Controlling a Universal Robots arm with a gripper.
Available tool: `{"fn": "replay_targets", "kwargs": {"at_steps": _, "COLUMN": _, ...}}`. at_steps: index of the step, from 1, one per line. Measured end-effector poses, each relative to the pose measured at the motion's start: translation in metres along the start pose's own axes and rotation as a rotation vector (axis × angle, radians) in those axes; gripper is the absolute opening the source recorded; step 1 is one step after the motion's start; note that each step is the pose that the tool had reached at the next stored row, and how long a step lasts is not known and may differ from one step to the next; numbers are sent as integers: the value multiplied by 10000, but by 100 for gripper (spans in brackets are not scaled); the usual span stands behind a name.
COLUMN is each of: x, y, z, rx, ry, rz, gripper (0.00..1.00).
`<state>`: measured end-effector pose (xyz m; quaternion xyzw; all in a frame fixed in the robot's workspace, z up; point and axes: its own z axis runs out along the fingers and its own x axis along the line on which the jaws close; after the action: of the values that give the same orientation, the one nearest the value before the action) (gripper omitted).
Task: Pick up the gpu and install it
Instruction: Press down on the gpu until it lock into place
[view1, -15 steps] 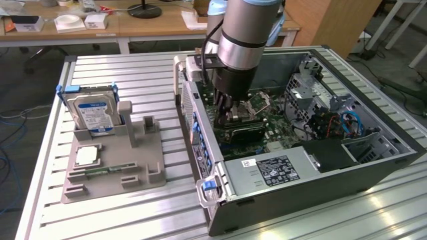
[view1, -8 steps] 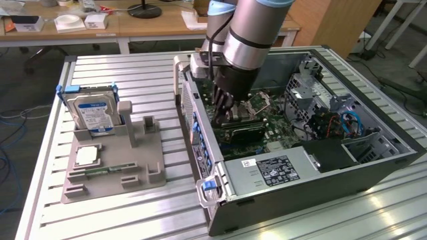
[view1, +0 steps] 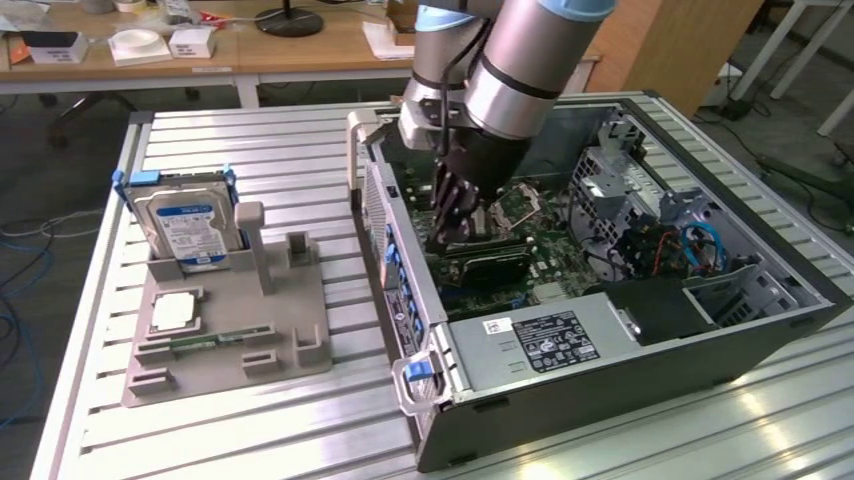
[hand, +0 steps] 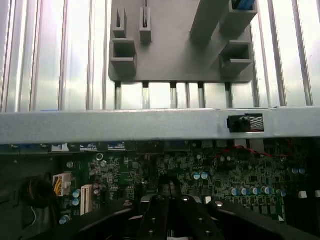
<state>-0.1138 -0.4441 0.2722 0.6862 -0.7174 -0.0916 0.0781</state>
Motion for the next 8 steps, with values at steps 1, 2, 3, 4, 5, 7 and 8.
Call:
{"fn": "replay_targets", "kwargs": {"at_steps": 1, "x": -7, "y": -2, "z": 0, "rx": -178, "ry": 9, "rz": 4, "gripper": 10}}
{"fn": "replay_targets", "kwargs": {"at_steps": 2, "x": -14, "y": -4, "z": 0, "rx": -360, "ry": 17, "rz": 8, "gripper": 10}}
{"fn": "replay_targets", "kwargs": {"at_steps": 3, "x": -21, "y": -7, "z": 1, "rx": -538, "ry": 25, "rz": 13, "gripper": 10}}
{"fn": "replay_targets", "kwargs": {"at_steps": 4, "x": -27, "y": -11, "z": 1, "rx": -715, "ry": 33, "rz": 17, "gripper": 10}}
{"fn": "replay_targets", "kwargs": {"at_steps": 5, "x": -31, "y": -16, "z": 3, "rx": -871, "ry": 39, "rz": 22, "gripper": 10}}
{"fn": "replay_targets", "kwargs": {"at_steps": 7, "x": -33, "y": -19, "z": 3, "rx": -1020, "ry": 47, "rz": 26, "gripper": 10}}
{"fn": "replay_targets", "kwargs": {"at_steps": 8, "x": -33, "y": -19, "z": 3, "rx": -1020, "ry": 47, "rz": 26, "gripper": 10}}
